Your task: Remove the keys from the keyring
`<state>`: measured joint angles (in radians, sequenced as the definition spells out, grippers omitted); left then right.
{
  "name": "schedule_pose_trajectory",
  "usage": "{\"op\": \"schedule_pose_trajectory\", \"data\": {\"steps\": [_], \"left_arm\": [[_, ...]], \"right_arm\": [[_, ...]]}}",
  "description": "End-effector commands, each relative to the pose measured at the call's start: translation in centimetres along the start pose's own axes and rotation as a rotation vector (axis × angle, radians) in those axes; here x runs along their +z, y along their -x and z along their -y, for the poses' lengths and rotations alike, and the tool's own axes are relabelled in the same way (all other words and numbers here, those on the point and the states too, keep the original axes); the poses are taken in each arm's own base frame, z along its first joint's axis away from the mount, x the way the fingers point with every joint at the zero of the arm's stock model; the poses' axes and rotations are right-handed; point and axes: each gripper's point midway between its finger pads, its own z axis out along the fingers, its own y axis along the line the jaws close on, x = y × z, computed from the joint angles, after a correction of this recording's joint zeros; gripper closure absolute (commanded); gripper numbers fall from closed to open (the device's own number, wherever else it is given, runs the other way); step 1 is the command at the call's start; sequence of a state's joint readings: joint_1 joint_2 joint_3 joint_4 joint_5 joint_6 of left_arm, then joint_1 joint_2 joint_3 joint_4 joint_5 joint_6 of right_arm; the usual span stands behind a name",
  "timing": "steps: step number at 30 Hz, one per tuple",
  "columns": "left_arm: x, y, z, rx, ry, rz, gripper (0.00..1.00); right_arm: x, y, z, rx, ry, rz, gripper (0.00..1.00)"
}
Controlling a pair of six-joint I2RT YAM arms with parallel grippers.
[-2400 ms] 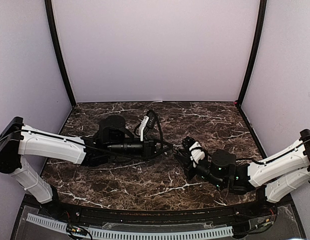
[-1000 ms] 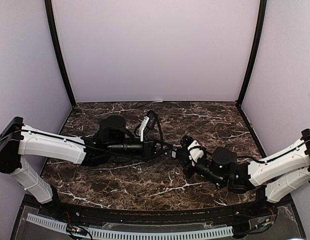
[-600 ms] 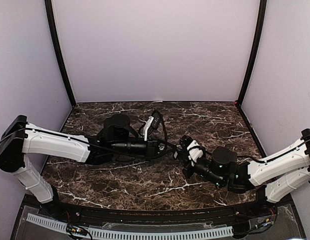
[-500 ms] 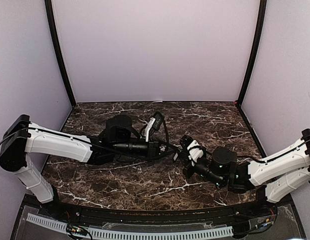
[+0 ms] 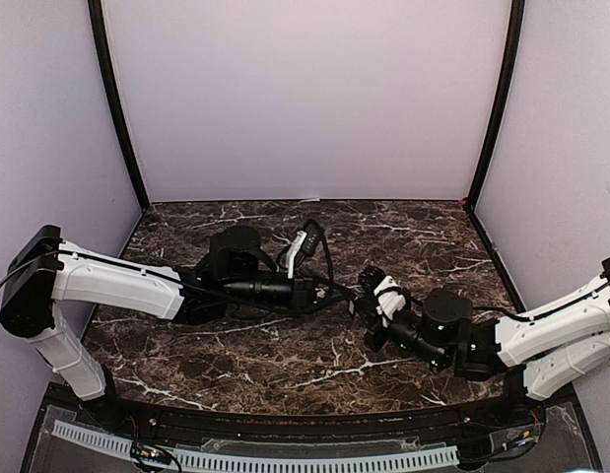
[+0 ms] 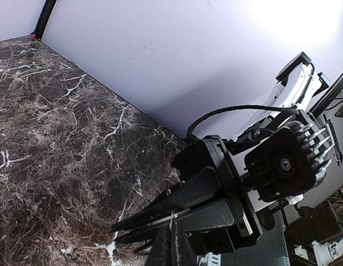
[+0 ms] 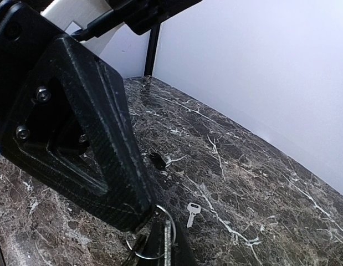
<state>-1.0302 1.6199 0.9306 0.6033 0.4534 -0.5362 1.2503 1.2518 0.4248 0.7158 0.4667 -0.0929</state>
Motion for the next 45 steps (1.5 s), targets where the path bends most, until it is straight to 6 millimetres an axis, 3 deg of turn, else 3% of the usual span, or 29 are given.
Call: {"op": "schedule_pose_trajectory", "data": {"steps": [1, 9, 11, 17, 23, 27, 32, 41, 45], "left_arm": [[0.0, 0.0, 0.8, 0.007, -0.023, -0.026, 1.0], [-0.2, -1.3, 1.1, 0.012, -0.059, -0.067, 1.0], [-0.3, -1.1, 1.6, 0.022, -0.087, -0.058, 0.92], [-0.8, -0.3, 2.7, 0.066, -0.131, -0.015, 0.52], [-2.2, 0.0, 3.8, 0.114, -0.17, 0.042, 0.4], [-3.3, 0.4, 4.1, 0.144, -0.168, 0.101, 0.45], [-3.9, 1.3, 3.9, 0.167, -0.13, 0.157, 0.67], [-3.1, 2.1, 3.7, 0.176, -0.12, 0.165, 0.8], [-2.5, 1.8, 2.9, 0.158, -0.095, 0.154, 0.8]], "right_arm": [[-0.3, 1.4, 0.3, -0.009, -0.014, 0.02, 1.0], [-1.5, 2.5, 0.1, 0.016, 0.041, 0.038, 1.0], [-1.9, 3.2, -0.1, 0.056, 0.06, 0.07, 1.0], [-2.5, 4.5, -0.2, 0.127, 0.09, 0.145, 1.0], [-2.6, 5.1, -0.5, 0.119, 0.112, 0.166, 1.0], [-2.7, 5.3, -0.5, 0.115, 0.111, 0.173, 1.0], [-2.1, 4.9, -0.1, 0.115, 0.075, 0.15, 1.0], [-0.7, 4.5, 0.0, 0.121, 0.03, 0.097, 1.0], [-0.3, 4.3, 0.0, 0.119, 0.021, 0.084, 1.0]]}}
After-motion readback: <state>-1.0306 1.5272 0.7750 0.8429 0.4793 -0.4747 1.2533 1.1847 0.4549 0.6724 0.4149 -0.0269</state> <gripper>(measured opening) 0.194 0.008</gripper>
